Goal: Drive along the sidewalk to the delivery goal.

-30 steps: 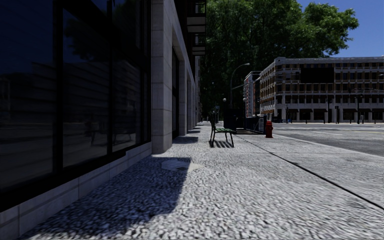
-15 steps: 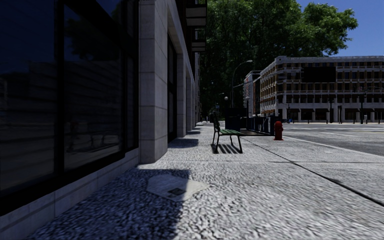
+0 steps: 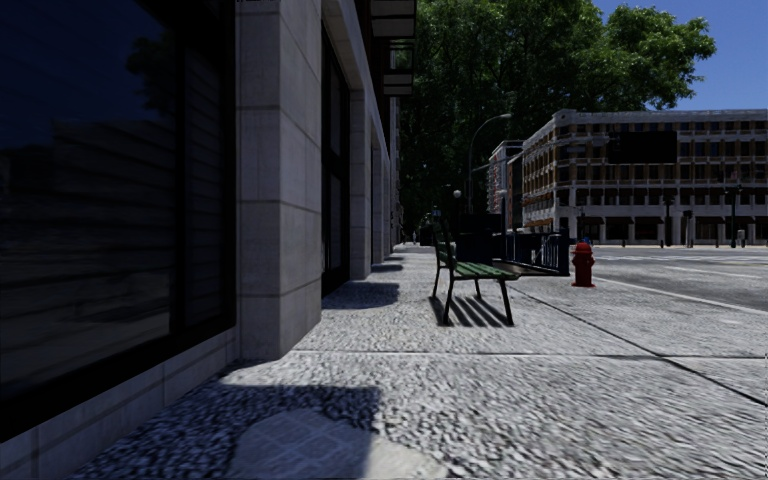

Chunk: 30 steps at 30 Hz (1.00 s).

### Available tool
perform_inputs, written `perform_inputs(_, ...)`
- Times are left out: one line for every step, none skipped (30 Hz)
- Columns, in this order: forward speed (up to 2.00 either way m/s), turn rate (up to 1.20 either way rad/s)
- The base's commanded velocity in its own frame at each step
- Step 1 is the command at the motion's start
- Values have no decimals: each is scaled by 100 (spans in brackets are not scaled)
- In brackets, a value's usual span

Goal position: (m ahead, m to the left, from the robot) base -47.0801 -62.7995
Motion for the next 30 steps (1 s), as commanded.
perform_inputs(200,0)
perform_inputs(200,0)
perform_inputs(200,0)
perform_inputs(200,0)
perform_inputs(200,0)
perform_inputs(200,0)
perform_inputs(200,0)
perform_inputs(200,0)
perform_inputs(200,0)
perform_inputs(200,0)
perform_inputs(200,0)
perform_inputs(200,0)
perform_inputs(200,0)
perform_inputs(200,0)
perform_inputs(200,0)
perform_inputs(200,0)
perform_inputs(200,0)
perform_inputs(200,0)
perform_inputs(200,0)
perform_inputs(200,0)
perform_inputs(200,0)
perform_inputs(200,0)
perform_inputs(200,0)
perform_inputs(200,0)
perform_inputs(200,0)
perform_inputs(200,0)
perform_inputs(200,0)
perform_inputs(200,0)
perform_inputs(200,0)
perform_inputs(200,0)
